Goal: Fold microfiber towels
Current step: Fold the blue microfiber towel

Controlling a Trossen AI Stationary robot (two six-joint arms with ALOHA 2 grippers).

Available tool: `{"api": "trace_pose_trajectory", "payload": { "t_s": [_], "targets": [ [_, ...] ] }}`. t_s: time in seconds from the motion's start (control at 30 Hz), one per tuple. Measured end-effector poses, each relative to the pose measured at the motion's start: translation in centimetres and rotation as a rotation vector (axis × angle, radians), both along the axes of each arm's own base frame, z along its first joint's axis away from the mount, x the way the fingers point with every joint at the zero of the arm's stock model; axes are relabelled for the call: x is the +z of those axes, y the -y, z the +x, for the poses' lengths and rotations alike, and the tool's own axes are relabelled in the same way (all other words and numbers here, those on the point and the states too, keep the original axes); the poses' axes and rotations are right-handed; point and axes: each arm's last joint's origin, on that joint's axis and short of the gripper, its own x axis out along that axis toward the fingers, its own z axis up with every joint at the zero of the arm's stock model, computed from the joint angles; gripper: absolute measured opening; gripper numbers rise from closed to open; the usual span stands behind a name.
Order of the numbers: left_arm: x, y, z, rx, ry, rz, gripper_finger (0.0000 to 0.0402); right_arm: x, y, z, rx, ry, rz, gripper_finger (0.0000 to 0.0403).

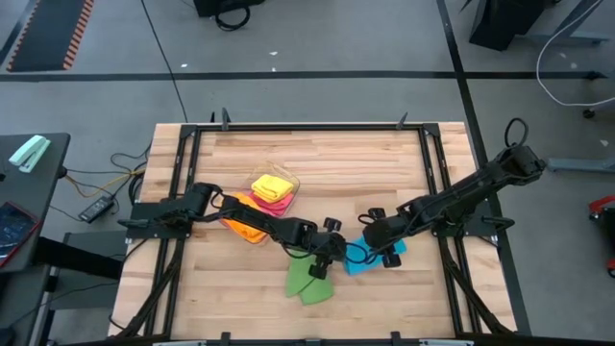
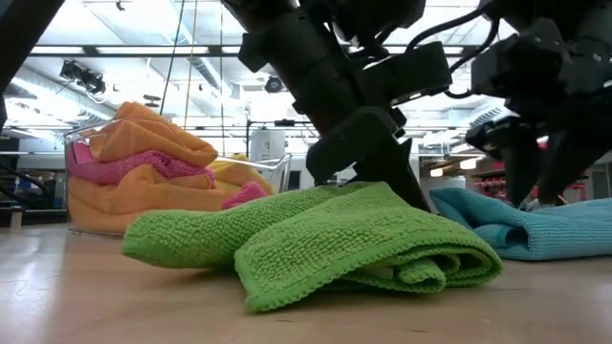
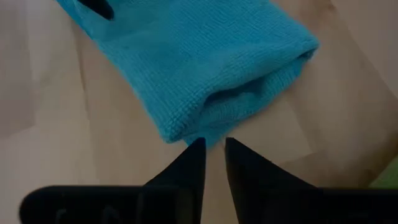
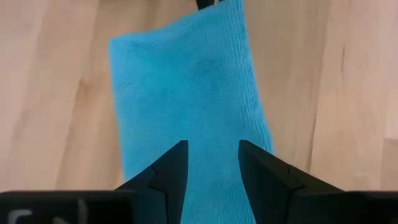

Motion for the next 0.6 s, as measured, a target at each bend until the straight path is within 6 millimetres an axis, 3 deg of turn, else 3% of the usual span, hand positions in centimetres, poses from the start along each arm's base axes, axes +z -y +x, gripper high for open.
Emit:
{"api": "trace_pose_trajectory", "payload": {
  "t_s": [0.13,0.2,0.3,0.43,0.5,0.6],
  "targets": [
    [0.6,-0.1,-0.5,0.015,-0.027,0.016,0.0094,-1.1,0.1,-0.3,0.001,0.05,0.017,0.0149],
    [2.0,-0.1,-0.6,0.024,0.003,0.023,0.0105,-1.7,0.2,-0.6,0.001,0.058,0.022,0.0149],
    [3.8,-0.1,-0.6,0.031,0.072,0.013,0.0117,-2.3,0.3,-1.0,-0.001,0.061,0.021,0.0149],
    [4.7,0.1,0.4,0.035,0.217,-0.025,0.012,-2.6,0.5,-1.2,-0.027,0.063,-0.015,0.0149],
    [4.4,0.2,1.2,0.037,0.284,-0.042,0.0118,-2.6,0.5,-1.1,-0.031,0.068,-0.021,0.0149],
    [2.1,0.1,1.9,0.041,0.284,-0.043,0.0112,-2.6,0.5,-1.1,-0.031,0.072,-0.021,0.0149]
  ]
}}
